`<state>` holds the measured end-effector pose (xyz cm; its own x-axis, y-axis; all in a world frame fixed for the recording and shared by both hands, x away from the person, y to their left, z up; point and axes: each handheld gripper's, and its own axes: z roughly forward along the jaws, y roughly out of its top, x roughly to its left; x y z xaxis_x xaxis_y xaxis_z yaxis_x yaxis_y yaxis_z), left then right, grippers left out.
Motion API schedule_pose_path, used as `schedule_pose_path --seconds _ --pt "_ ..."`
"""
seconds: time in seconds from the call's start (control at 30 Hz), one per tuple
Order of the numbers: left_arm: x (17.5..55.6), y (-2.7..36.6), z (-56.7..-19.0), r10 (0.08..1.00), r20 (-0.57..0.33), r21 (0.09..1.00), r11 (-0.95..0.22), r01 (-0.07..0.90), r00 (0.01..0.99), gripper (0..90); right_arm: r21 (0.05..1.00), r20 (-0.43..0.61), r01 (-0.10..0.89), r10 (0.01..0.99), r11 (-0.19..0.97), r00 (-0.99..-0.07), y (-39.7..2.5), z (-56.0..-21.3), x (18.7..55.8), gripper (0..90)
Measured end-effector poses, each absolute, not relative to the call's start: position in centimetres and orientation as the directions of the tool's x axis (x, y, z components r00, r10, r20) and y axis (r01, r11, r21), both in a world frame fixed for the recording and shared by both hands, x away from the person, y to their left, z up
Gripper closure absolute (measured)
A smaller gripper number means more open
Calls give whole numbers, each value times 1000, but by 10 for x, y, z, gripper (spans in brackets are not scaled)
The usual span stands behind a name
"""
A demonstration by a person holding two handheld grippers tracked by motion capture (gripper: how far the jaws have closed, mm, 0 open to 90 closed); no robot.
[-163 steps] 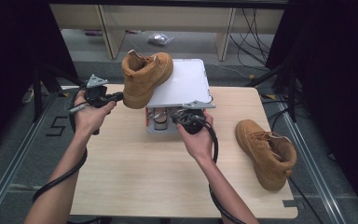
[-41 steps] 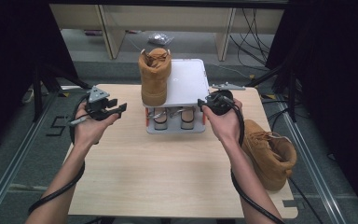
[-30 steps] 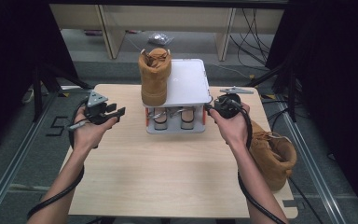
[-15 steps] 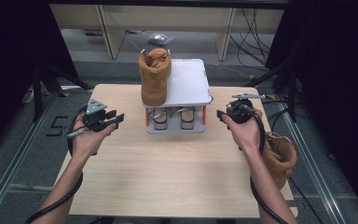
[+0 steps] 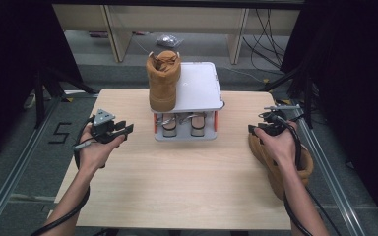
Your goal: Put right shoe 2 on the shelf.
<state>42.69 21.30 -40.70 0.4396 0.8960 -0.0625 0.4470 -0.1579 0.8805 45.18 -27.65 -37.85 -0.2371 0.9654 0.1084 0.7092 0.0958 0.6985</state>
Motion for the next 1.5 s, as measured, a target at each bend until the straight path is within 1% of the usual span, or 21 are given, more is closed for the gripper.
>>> schedule_pose_path --seconds 0.03,0.07,0.13,0.17,0.2,0.27,0.3,0.4,0.43,0.47,0.67,0.7,0.8,1.03,1.1,1.13,1.2,1.23,1.27,1.4,1.5 --pt "426 214 -408 897 -59 881 -160 446 439 629 702 87 701 962 126 -260 -282 -378 452 576" --pt "425 214 -408 898 -61 881 -157 446 437 628 690 106 718 969 90 -223 -282 -377 449 577" --pt "423 215 -409 898 -59 880 -160 446 436 627 689 88 716 968 111 -236 -291 -376 448 579" --pt "423 215 -409 898 -56 882 -161 444 437 626 679 110 730 972 81 -209 -291 -374 446 579" --pt "422 215 -408 897 -55 881 -163 443 439 625 694 70 709 969 122 -235 -297 -375 447 580" --pt "419 215 -408 895 -52 883 -166 439 443 624 697 69 708 971 119 -230 -304 -373 444 581" --pt "418 215 -407 895 -53 884 -165 438 443 624 683 68 723 975 108 -210 -306 -371 441 582" --pt "417 215 -407 895 -51 885 -165 435 443 622 689 57 715 975 118 -215 -316 -369 439 584" --pt "417 215 -407 895 -51 885 -165 435 444 622 680 98 732 983 46 -152 -314 -367 436 585" --pt "417 215 -407 895 -49 885 -167 435 444 620 679 48 726 980 111 -195 -322 -366 436 585" --pt "420 212 -410 891 -50 884 -171 436 451 615 662 43 744 985 95 -165 -339 -360 431 588" --pt "420 211 -410 890 -51 883 -171 436 452 614 670 18 733 985 113 -169 -343 -360 430 588" --pt "421 211 -410 890 -48 883 -175 436 454 610 647 43 761 995 44 -94 -348 -357 425 588" --pt "421 210 -411 889 -45 883 -178 434 456 602 627 7 775 994 82 -110 -368 -354 419 590" --pt "421 210 -412 888 -44 882 -181 435 458 600 616 24 787 998 38 -67 -368 -355 416 592" --pt "422 210 -412 888 -43 882 -181 435 458 600 602 4 795 996 72 -93 -372 -355 416 594" --pt "422 210 -411 888 -45 882 -180 435 457 598 597 -2 798 995 82 -101 -376 -357 415 596" --pt "422 209 -411 888 -46 883 -178 434 457 596 580 23 814 997 43 -69 -375 -358 413 598" --pt "422 209 -411 888 -46 884 -178 433 457 594 574 21 818 998 41 -65 -376 -359 413 604" --pt "423 209 -409 889 -43 885 -178 431 456 590 552 3 831 997 66 -81 -381 -361 412 622" --pt "422 208 -410 888 -44 885 -177 430 457 589 534 16 842 995 72 -95 -381 -364 413 633"
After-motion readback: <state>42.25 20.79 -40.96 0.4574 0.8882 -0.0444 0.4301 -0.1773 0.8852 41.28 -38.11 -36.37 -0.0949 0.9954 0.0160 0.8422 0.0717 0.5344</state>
